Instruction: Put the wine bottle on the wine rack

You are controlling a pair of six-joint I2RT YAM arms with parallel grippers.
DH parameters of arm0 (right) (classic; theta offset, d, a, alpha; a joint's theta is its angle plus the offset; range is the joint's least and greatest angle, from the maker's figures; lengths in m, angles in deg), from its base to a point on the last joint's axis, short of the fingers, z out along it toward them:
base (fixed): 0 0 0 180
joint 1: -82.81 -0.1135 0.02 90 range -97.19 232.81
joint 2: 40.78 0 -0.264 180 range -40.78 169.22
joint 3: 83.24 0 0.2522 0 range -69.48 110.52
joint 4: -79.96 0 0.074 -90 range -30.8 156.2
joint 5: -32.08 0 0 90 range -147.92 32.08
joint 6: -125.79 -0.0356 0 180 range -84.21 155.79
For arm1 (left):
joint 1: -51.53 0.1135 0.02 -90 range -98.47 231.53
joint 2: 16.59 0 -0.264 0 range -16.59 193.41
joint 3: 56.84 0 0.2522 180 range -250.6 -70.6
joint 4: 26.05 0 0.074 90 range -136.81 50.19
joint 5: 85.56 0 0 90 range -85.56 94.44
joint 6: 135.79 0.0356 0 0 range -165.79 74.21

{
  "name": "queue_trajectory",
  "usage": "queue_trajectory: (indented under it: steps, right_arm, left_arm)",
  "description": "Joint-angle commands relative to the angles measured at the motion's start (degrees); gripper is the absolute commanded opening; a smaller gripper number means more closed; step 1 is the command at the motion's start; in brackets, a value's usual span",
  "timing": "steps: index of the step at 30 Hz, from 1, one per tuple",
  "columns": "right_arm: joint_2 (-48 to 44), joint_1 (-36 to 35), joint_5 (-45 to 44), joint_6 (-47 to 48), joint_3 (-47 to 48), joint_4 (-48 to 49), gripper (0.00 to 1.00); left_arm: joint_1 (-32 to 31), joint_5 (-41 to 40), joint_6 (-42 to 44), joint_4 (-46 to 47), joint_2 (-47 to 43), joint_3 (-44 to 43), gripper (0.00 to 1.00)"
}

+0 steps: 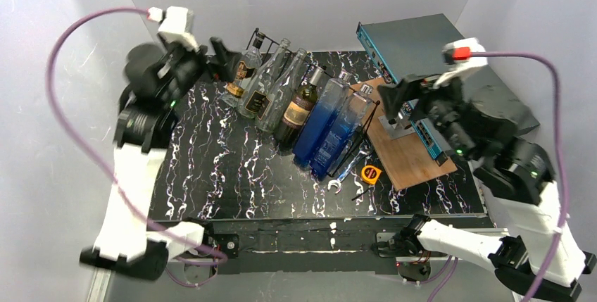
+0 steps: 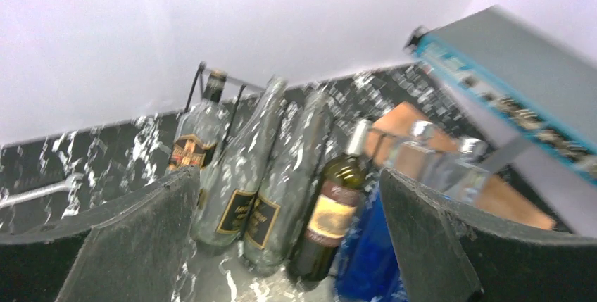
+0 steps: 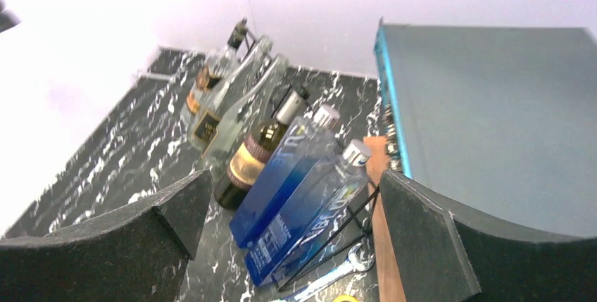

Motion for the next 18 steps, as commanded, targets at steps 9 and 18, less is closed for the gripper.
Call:
queue_trajectory:
  steps: [9,18]
  right_arm:
    - [-1.1,0.3,-11.6,3.0,16.0,-5.4,0.98]
    - [-2.3,0.3,-12.1,3.4,19.2,-3.9,0.98]
  left_arm:
    - [-0.1,2.4,-5.4,4.5,-23.1,5.0,0.98]
    - [-0.2,-1.8,-4.2,7.7,-29.3,4.1,0.98]
